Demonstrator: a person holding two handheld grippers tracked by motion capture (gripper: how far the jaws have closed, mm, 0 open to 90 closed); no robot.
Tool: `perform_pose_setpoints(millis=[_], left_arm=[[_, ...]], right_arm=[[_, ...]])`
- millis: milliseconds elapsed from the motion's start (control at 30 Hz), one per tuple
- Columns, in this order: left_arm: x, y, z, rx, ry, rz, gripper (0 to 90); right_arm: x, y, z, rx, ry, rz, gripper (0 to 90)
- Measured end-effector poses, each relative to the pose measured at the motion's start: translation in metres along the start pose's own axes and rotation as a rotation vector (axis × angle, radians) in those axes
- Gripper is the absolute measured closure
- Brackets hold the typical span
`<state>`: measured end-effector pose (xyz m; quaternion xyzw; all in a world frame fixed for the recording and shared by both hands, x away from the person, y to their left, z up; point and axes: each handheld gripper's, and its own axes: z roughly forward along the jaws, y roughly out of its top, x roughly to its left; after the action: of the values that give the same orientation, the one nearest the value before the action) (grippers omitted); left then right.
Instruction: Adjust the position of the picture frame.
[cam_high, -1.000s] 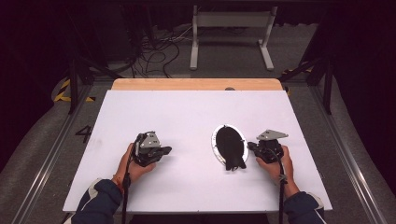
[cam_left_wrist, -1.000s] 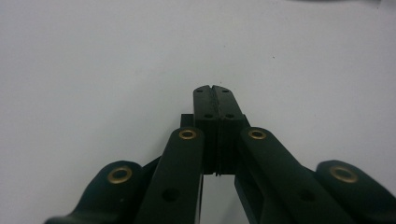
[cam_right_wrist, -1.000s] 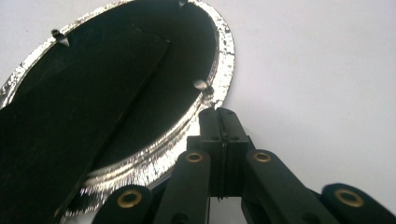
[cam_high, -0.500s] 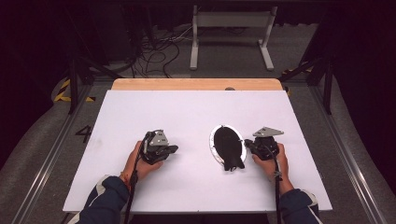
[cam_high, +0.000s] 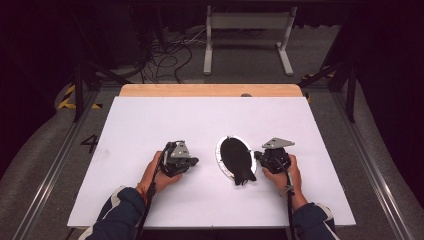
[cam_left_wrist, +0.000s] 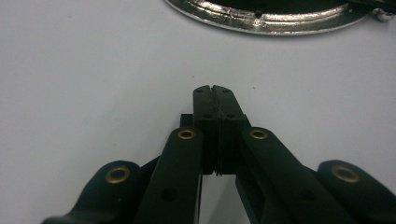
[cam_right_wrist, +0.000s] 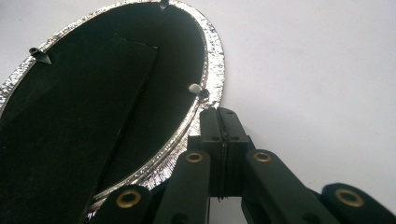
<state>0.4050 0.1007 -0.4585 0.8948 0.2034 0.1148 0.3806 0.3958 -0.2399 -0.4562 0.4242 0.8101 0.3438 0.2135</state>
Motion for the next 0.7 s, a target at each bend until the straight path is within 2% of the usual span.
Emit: perform_pose_setpoints(millis=[200, 300, 500, 700], left_arm=[[-0.004, 0.004, 0.005, -0.003, -0.012, 0.005, 89.1], [-0.009, 0.006, 0.006, -0.004, -0.020, 0.002, 88.3], [-0.017, 0.010, 0.009, 0.005, -0.046, 0.034, 88.0], [-0.025, 0.011, 0.014, 0.024, -0.064, 0.047, 86.9]], right_arm=[[0.007, 0.000, 0.001, -0.009, 0.036, 0.000, 90.0], [0.012, 0.001, 0.001, -0.005, 0.049, -0.016, 90.0], [0.022, 0.000, 0.001, -0.006, 0.070, -0.035, 90.0], [0.030, -0.001, -0.001, -0.009, 0.089, -0.056, 90.0]])
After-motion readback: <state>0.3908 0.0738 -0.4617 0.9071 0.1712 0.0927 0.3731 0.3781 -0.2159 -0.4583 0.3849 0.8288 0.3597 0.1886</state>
